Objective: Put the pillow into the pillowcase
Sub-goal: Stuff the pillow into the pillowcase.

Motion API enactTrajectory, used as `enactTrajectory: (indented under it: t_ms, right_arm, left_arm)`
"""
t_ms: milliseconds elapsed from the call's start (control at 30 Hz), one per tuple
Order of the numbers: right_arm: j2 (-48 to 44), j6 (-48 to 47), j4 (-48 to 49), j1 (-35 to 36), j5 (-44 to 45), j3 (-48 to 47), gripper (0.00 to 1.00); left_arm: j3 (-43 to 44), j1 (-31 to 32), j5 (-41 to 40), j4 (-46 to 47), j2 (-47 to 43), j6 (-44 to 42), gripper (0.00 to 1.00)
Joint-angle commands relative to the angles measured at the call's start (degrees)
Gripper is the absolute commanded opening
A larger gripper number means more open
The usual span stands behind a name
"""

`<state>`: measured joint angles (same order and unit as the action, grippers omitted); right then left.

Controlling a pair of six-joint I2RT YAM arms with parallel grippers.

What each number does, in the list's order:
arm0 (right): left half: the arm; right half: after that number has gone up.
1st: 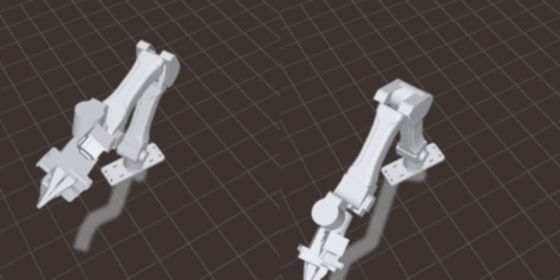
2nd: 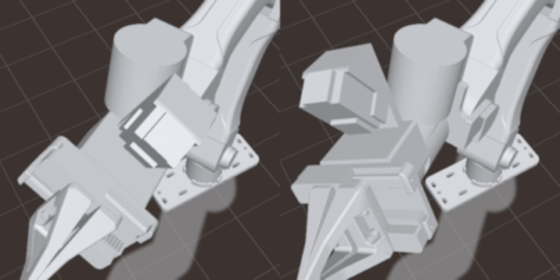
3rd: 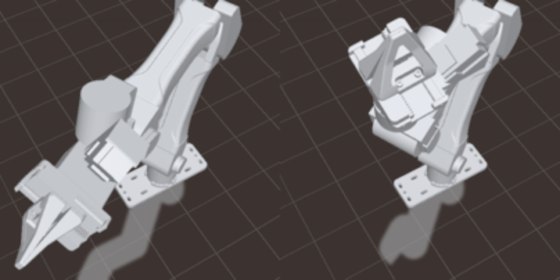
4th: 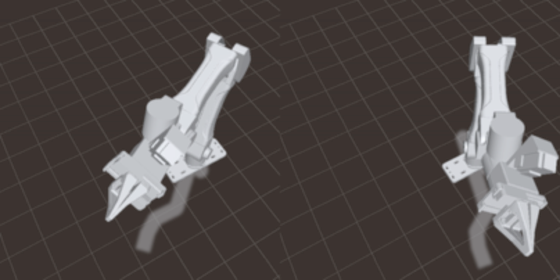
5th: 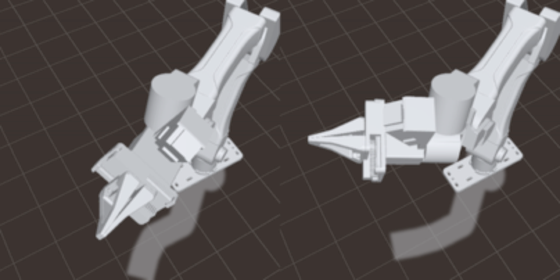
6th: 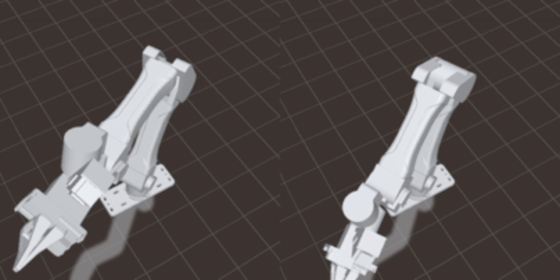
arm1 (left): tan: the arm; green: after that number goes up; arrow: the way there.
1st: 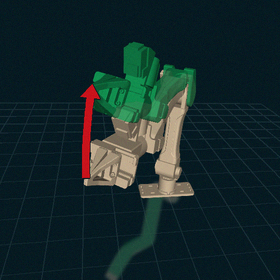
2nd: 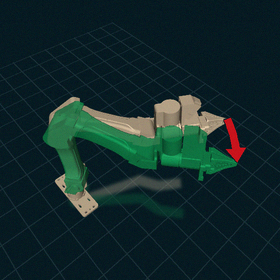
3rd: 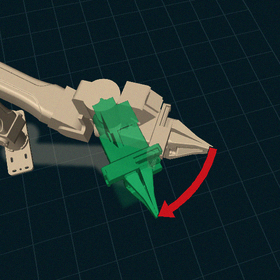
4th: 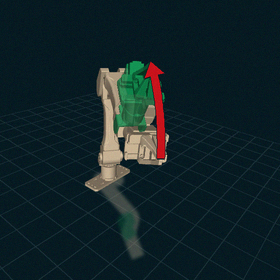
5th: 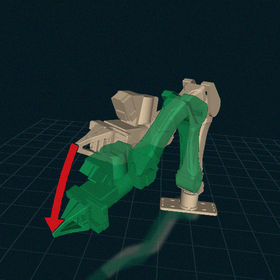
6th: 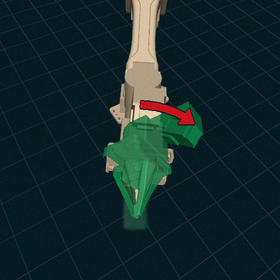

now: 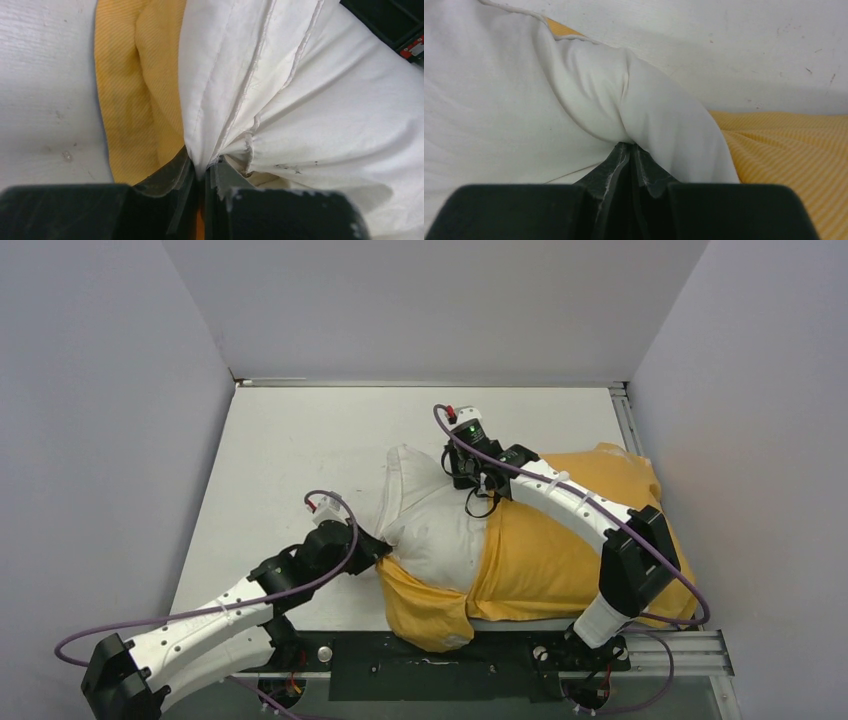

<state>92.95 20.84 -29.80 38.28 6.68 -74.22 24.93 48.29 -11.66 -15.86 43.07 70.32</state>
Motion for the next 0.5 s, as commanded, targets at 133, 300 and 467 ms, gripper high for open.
enactTrajectory:
  t_ms: [133, 300, 467]
  right_arm:
    - [-2.19, -6.23, -15.11, -7.78, 14.86, 2.99, 0.05]
    - [-9.27, -9.67, -11.87, -6.92, 2.77, -0.05, 0.33]
    - [-14.80, -11.90, -8.71, -0.41, -3.63, -5.02, 0.51]
  left_arm:
    - [2.70, -3.01, 1.85, -2.41, 7.62, -12.71, 0.04]
    - [0.27, -3.89, 7.12, 1.99, 5.07, -12.57, 0.64]
    - [-0.27, -6.09, 15.49, 2.29, 3.47, -13.63, 0.69]
